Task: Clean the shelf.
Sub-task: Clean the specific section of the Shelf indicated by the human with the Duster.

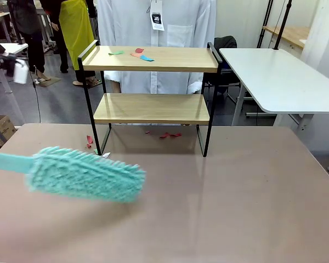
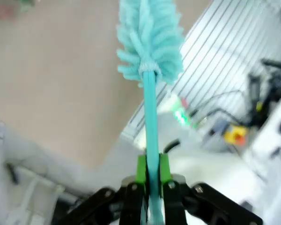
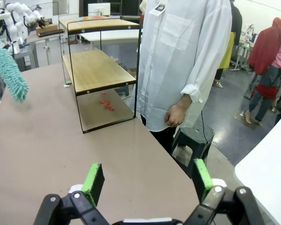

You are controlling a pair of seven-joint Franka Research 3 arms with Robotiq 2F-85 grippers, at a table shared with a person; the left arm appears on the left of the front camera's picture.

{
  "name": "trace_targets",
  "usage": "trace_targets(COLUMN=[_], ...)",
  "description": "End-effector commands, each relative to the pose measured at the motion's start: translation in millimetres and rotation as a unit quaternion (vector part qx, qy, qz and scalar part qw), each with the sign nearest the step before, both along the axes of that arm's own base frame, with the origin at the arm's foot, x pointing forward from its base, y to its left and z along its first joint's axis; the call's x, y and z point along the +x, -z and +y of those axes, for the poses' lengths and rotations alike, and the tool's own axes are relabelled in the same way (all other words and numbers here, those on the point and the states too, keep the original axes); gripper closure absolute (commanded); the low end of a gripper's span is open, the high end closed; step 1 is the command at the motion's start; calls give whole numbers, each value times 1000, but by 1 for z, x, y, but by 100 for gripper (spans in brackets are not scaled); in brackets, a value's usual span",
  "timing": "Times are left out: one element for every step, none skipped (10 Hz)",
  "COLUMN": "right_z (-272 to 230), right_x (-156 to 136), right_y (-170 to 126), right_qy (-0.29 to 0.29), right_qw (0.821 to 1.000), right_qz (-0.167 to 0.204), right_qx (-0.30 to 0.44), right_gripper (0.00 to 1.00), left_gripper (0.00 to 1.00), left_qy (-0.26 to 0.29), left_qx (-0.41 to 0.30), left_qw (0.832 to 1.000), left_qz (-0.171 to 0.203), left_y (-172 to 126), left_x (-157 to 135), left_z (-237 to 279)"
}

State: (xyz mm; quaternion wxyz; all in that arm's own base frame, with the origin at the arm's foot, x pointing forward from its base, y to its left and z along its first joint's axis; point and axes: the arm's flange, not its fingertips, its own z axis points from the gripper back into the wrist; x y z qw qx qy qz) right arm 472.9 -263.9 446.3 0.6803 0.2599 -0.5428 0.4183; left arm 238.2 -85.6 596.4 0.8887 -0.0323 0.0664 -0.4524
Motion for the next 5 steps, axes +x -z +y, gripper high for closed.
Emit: trace_targets(right_z=[1, 1, 1, 1, 1], right_x=[1, 1, 1, 1, 1], right_y=[-2, -2, -2, -2, -2], right_qy=[1, 1, 1, 1, 1], right_qw=[1000, 1000, 1000, 1000, 1000], right_qz=[-3, -3, -3, -3, -3], right_qx=[-2, -2, -2, -2, -2], right_gripper=[0, 0, 0, 0, 0], left_gripper=[87, 87, 87, 87, 87], left_qy=[9, 22, 45, 56, 9], left_qx=[107, 131, 145, 167, 130], left_qw=[994, 991, 988, 984, 991], left_qz=[11, 5, -3, -21, 3], left_y=[-18, -25, -27, -24, -19], left_x=[6, 11, 18, 27, 8], left_z=[13, 18, 19, 17, 19])
